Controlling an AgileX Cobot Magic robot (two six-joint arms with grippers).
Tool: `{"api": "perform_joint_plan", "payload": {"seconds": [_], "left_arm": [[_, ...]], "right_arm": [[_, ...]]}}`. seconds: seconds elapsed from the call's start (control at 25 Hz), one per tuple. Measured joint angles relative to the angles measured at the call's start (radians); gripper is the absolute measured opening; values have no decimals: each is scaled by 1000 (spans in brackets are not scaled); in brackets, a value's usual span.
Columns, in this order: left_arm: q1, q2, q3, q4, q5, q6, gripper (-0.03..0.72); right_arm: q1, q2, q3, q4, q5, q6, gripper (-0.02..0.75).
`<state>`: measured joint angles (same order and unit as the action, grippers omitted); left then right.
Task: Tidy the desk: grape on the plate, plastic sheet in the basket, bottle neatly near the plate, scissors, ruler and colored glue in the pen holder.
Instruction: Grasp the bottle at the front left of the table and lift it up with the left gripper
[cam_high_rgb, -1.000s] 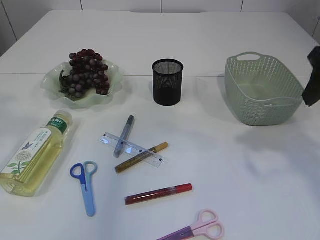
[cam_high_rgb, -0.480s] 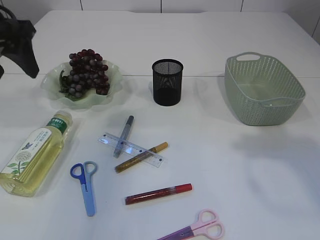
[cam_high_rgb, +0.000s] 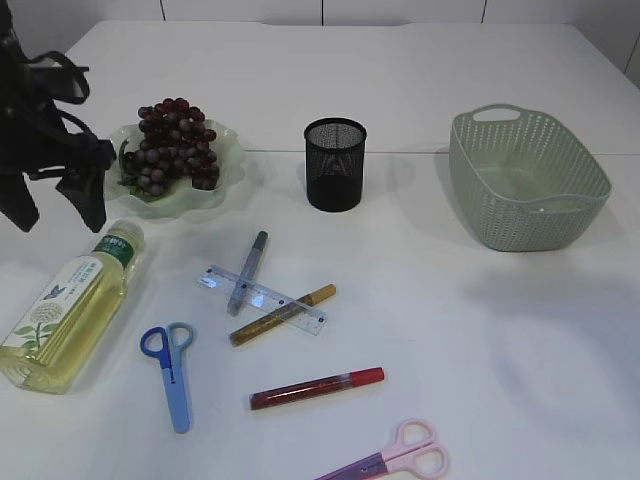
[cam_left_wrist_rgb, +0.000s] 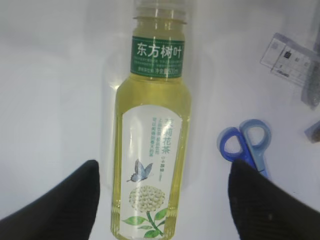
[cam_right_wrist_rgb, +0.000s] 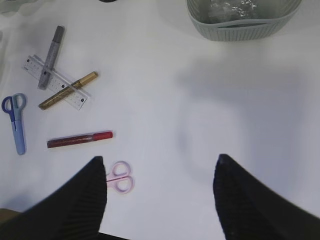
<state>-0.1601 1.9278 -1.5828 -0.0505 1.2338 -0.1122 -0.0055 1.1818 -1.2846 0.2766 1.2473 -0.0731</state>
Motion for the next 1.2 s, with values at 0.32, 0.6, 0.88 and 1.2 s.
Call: {"api": "perform_joint_plan", "payload": {"seconds": [0.32, 0.6, 0.88, 1.2], "left_arm": [[0, 136, 0, 37, -15, 0, 582], [0, 197, -2, 51, -19, 0, 583], [-8, 238, -3, 51, -19, 0, 584], [-17, 241, -3, 56, -21, 0, 584]], "right_arm": [[0, 0, 0, 0, 0, 0, 524], [0, 0, 0, -14, 0, 0, 524], [0, 0, 0, -15, 0, 0, 524], [0, 0, 0, -17, 0, 2, 524]]}}
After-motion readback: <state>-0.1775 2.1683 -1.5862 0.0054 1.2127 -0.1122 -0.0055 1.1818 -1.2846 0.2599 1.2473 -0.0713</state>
